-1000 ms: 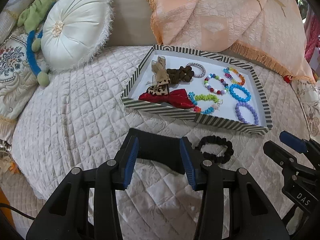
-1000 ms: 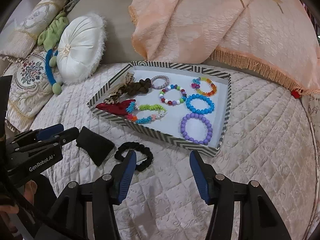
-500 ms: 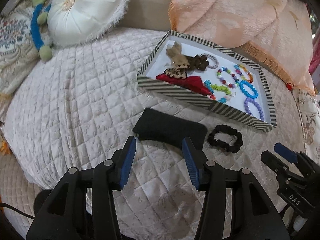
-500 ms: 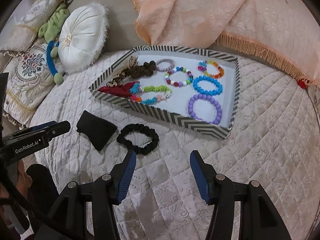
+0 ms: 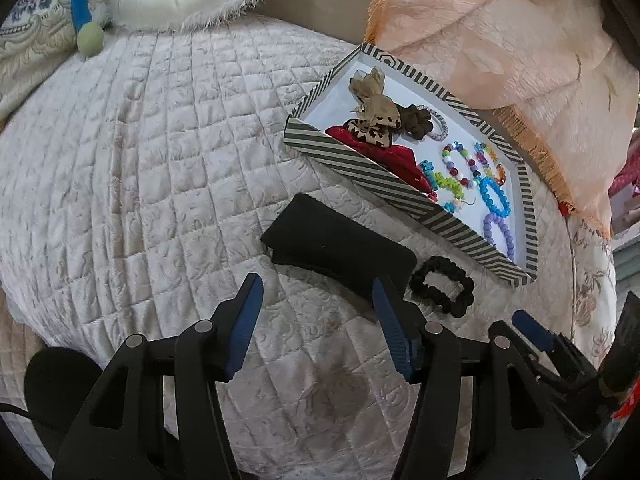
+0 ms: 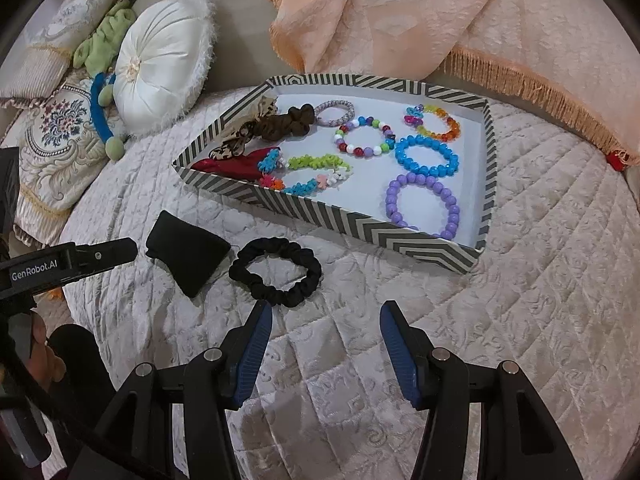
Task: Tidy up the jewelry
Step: 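Grasp the black fabric pouch with the left gripper while the right grasps the black scrunchie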
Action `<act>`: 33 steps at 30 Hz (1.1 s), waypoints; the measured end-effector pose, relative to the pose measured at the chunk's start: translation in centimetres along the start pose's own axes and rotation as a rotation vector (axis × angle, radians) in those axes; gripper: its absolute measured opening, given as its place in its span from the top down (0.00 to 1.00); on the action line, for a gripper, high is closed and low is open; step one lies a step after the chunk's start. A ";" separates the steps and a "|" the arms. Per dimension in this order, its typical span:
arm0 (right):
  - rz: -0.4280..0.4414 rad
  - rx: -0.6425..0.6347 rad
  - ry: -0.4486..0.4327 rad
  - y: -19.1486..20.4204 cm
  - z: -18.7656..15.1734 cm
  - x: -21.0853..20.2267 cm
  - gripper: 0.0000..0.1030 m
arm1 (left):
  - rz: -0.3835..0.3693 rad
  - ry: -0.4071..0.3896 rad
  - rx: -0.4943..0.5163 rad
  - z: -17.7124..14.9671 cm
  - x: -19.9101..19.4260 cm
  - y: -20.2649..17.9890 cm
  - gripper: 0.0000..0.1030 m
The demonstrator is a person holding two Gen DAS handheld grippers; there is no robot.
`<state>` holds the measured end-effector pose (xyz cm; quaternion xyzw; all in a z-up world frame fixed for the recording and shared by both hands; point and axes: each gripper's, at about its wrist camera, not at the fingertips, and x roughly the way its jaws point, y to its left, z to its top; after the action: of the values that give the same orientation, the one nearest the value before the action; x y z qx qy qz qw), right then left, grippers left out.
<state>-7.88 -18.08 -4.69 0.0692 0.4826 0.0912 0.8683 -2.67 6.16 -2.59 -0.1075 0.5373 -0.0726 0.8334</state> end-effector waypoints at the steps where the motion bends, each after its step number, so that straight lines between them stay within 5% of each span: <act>1: 0.002 -0.001 0.002 0.1 0.1 0.2 0.48 | 0.000 0.003 -0.003 0.0 0.1 -0.1 0.44; 25: -0.005 -0.034 -0.008 0.1 2.1 4.4 0.48 | -0.076 0.098 -0.246 1.5 5.0 0.5 0.44; 33: 0.003 -0.053 -0.032 0.1 1.8 5.4 0.61 | -0.054 0.095 -0.290 2.5 6.1 -0.2 0.39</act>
<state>-3.58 -16.86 -8.25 0.0484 0.4658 0.1040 0.8774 2.14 4.82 -6.92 -0.2376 0.5779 -0.0217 0.7805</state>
